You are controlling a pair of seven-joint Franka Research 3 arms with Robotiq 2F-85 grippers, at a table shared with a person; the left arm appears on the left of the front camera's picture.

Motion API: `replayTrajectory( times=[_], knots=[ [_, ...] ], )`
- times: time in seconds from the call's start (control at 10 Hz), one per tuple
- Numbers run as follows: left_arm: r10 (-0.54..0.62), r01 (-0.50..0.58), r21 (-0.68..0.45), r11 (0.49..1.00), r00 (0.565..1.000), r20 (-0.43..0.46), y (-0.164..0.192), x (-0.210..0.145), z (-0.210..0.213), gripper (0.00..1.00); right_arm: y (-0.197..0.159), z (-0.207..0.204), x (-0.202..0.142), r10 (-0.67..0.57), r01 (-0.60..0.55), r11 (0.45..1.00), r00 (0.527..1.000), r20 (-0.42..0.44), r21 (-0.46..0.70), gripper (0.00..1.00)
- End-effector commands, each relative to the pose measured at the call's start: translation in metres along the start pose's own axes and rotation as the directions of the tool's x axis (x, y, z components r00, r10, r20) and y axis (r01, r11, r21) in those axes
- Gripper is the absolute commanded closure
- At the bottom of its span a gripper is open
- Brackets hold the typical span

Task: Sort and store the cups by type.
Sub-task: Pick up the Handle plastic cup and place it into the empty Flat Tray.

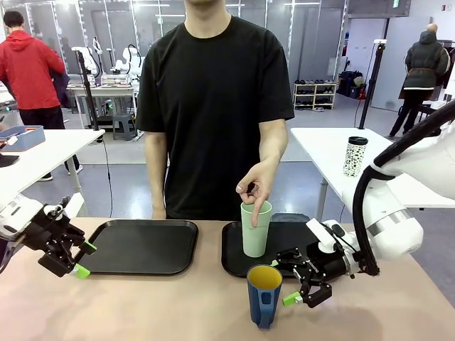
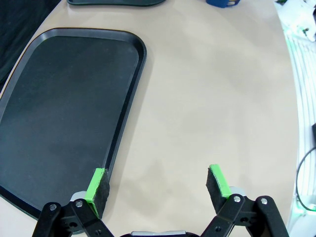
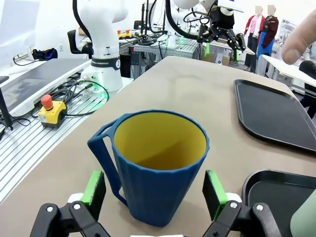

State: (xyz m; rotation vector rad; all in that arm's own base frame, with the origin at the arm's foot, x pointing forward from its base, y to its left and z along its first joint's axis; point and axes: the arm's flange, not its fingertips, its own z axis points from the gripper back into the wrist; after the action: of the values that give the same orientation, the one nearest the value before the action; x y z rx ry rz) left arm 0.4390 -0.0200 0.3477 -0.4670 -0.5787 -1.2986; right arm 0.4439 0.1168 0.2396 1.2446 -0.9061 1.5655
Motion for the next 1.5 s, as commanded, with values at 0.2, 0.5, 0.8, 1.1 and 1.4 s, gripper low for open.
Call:
replayTrajectory(
  times=[0.2,0.5,0.8,1.1,1.4],
  knots=[
    [-0.014,0.014,0.026,1.0,1.0,0.012,0.0,0.0,-0.001,0.0,0.002,-0.02,-0.002,-0.018,0.018,1.0,1.0,-0.005,0.001,0.0],
    [-0.014,0.014,0.026,1.0,1.0,0.012,0.0,0.0,-0.001,0.0,0.002,-0.033,-0.004,-0.038,0.038,0.999,0.999,0.015,0.013,0.0],
    [-0.014,0.014,0.026,1.0,1.0,0.012,0.0,0.0,-0.001,0.0,-0.003,-0.035,-0.009,-0.042,0.041,0.999,0.998,0.042,0.013,0.0],
    [-0.014,0.014,0.026,1.0,1.0,0.012,0.0,0.0,-0.001,0.0,-0.006,-0.04,-0.012,-0.049,0.046,0.998,0.997,0.063,0.051,0.0],
    [-0.014,0.014,0.026,1.0,1.0,0.012,0.0,0.0,-0.001,0.0,-0.011,-0.043,-0.014,-0.054,0.051,0.997,0.996,0.067,0.057,0.0]
  ],
)
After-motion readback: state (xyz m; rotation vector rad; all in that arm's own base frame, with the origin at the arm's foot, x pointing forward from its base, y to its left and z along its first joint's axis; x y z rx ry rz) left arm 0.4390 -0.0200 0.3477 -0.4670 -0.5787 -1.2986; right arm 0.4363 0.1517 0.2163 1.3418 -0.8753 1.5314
